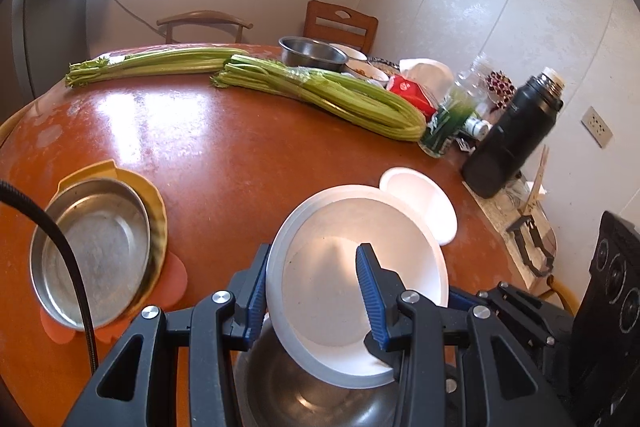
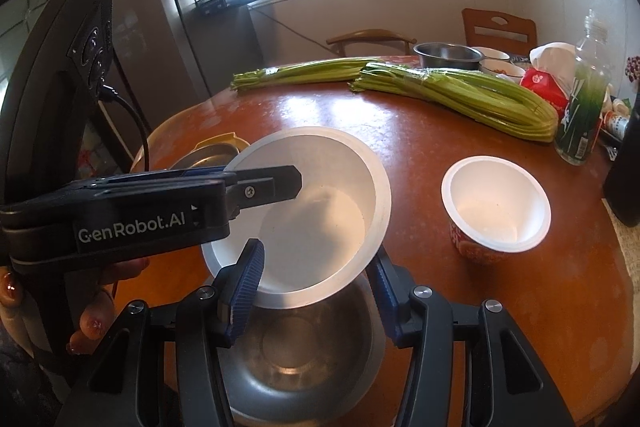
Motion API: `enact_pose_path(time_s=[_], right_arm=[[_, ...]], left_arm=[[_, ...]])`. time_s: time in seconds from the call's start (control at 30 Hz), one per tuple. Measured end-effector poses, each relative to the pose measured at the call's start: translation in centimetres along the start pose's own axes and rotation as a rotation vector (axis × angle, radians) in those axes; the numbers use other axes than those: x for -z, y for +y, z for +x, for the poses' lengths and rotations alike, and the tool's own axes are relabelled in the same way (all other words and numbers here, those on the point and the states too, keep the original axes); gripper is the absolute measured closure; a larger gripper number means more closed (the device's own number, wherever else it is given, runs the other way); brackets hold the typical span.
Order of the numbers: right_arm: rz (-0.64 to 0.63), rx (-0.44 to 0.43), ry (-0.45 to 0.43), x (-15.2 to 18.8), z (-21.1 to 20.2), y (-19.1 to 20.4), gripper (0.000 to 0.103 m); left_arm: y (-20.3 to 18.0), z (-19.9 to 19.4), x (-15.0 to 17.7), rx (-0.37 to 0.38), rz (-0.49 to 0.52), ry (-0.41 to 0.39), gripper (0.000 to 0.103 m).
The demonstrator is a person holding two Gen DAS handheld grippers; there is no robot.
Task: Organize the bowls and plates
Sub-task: 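Lift the white paper bowl and carry it over the steel bowl, then lower the white paper bowl into the steel bowl and open the left tool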
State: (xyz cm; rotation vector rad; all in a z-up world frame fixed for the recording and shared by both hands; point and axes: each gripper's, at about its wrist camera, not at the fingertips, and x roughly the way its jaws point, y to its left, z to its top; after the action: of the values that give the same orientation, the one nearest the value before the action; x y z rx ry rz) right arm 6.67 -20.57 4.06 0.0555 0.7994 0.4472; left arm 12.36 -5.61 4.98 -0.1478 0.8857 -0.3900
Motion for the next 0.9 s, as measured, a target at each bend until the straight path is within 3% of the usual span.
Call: enact_pose_path(time_s=[0.5, 0.9], right_arm=[[-0.033, -0.039, 0.062, 3.2, -1.2, 1.3, 0.048], [-0.021, -0.045, 0.120, 4.5, 0.1, 1.2, 0.048]], left_arm=[[-0.4, -1.4, 3.9, -0.033, 0.015, 0.036, 0.061], [0.1, 0.4, 5.8, -0.060, 0.001, 0.108, 0.061]])
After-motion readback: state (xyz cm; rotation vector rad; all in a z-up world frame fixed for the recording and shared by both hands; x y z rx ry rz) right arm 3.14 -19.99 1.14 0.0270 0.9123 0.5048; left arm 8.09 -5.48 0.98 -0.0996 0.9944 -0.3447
